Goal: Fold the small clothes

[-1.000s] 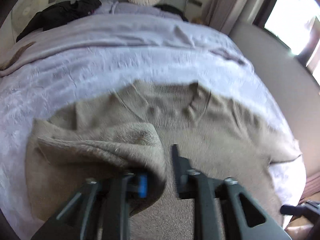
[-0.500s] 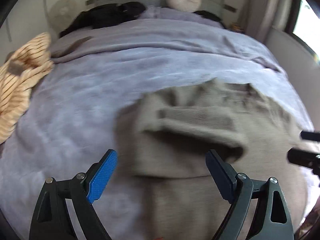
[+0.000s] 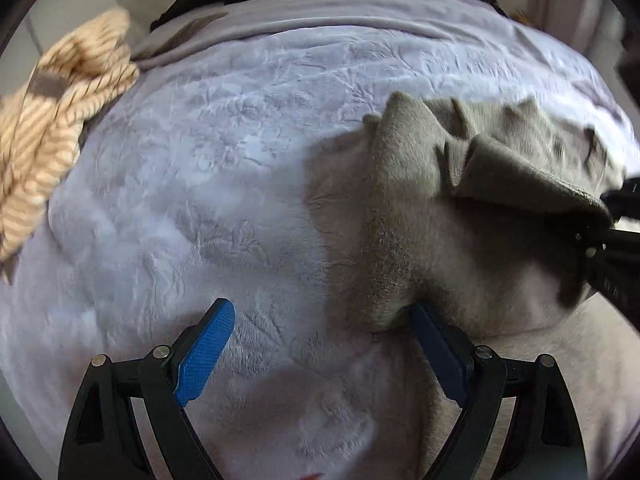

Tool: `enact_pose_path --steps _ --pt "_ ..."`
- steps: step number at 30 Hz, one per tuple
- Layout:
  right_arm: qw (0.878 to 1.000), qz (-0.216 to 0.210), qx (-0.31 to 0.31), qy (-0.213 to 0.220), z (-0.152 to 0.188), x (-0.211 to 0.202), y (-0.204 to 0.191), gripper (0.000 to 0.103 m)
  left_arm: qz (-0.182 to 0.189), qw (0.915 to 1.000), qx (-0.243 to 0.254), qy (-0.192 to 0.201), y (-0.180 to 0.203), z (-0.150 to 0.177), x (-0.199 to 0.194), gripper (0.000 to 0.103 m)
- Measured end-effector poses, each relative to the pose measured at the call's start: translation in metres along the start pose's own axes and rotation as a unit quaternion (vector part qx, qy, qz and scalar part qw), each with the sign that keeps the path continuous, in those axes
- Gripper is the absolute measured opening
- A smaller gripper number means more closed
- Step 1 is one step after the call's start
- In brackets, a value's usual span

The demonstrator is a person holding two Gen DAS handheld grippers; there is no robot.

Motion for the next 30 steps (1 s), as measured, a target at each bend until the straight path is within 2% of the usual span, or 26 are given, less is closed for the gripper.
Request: enact_pose_path --steps 2,3,4,6,8,9,10,11,13,14,15,17,18,21,22,23,24,26,27,28,30 --pt "0.997 -0.045 0.066 0.023 -0.007 -0.016 0.025 0.010 0.037 0.9985 -0.040 0.007 -0.010 -0.001 -0.007 0.091" --pt "0.990 -0.077 0.108 0.040 -0.010 -0.028 0.042 0.009 0.052 0.9970 -0.056 0.009 -0.014 -0.003 -0.009 0.091" --pt "0.979 -0.108 0.162 0.060 -0.011 -0.041 0.069 0.009 0.069 0.9952 -0.069 0.010 -0.018 -0.006 -0.010 0.091" --pt "0.959 -0.143 0.231 0.083 -0.005 -0.052 0.110 0.009 0.100 0.9906 -0.092 0.016 -0.028 -0.018 -0.013 0.091" --pt "0.937 -0.173 0.289 0.089 0.009 -0.052 0.141 0.009 0.130 0.9852 -0.107 0.031 -0.035 -0.034 -0.014 0.091" --pt "0.920 -0.193 0.333 0.080 0.023 -0.044 0.163 0.009 0.146 0.9827 -0.110 0.035 -0.037 -0.043 -0.013 0.091" --pt "0.909 -0.200 0.359 0.071 0.034 -0.035 0.175 0.009 0.158 0.9807 -0.109 0.038 -0.038 -0.053 -0.011 0.091" --pt "0.893 -0.211 0.394 0.058 0.050 -0.021 0.191 0.009 0.168 0.9797 -0.102 0.040 -0.038 -0.065 -0.006 0.091" --pt "0.858 -0.251 0.448 0.028 0.074 0.007 0.210 0.009 0.176 0.9800 -0.084 0.040 -0.034 -0.081 0.004 0.091" --pt "0.844 -0.266 0.466 0.016 0.085 0.017 0.215 0.010 0.182 0.9801 -0.071 0.034 -0.029 -0.089 0.012 0.091" --pt "0.832 -0.283 0.478 0.005 0.093 0.026 0.217 0.013 0.188 0.9799 -0.061 0.027 -0.025 -0.095 0.020 0.091" --pt "0.818 -0.299 0.492 -0.007 0.102 0.037 0.219 0.013 0.197 0.9795 -0.041 0.007 -0.013 -0.104 0.038 0.091" --pt "0.811 -0.308 0.497 -0.005 0.107 0.037 0.219 0.016 0.195 0.9802 -0.033 -0.001 -0.008 -0.106 0.045 0.091" --pt "0.789 -0.338 0.514 0.008 0.109 0.035 0.221 0.043 0.194 0.9806 -0.021 -0.019 0.003 -0.110 0.063 0.091" --pt "0.782 -0.347 0.518 0.011 0.109 0.034 0.221 0.047 0.195 0.9802 -0.023 -0.024 0.006 -0.111 0.067 0.088" --pt "0.778 -0.349 0.523 0.010 0.109 0.035 0.222 0.047 0.197 0.9798 -0.025 -0.027 0.007 -0.111 0.069 0.073" --pt "0.776 -0.350 0.525 0.009 0.109 0.035 0.223 0.047 0.197 0.9796 -0.028 -0.032 0.008 -0.111 0.071 0.066" --pt "0.761 -0.358 0.541 0.003 0.109 0.036 0.223 0.047 0.206 0.9772 -0.035 -0.037 0.009 -0.111 0.073 0.034" --pt "0.752 -0.361 0.552 0.000 0.111 0.038 0.225 0.036 0.218 0.9746 -0.037 -0.034 0.010 -0.112 0.072 0.023" --pt "0.744 -0.358 0.563 -0.004 0.112 0.039 0.228 0.006 0.219 0.9744 -0.036 -0.033 0.011 -0.113 0.072 0.012" --pt "0.747 -0.348 0.567 -0.005 0.111 0.036 0.231 0.006 0.214 0.9758 -0.037 -0.021 0.009 -0.116 0.065 0.010"
Point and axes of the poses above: each gripper's, at about its wrist camera, not at the fingertips, and x roughly the way its jaws point, y to its right, z to its underside, the point moved 7 cm from there along x, roughly the way its jaws point, and after that the axes turned 13 degrees about x, right-handed, at the moved point
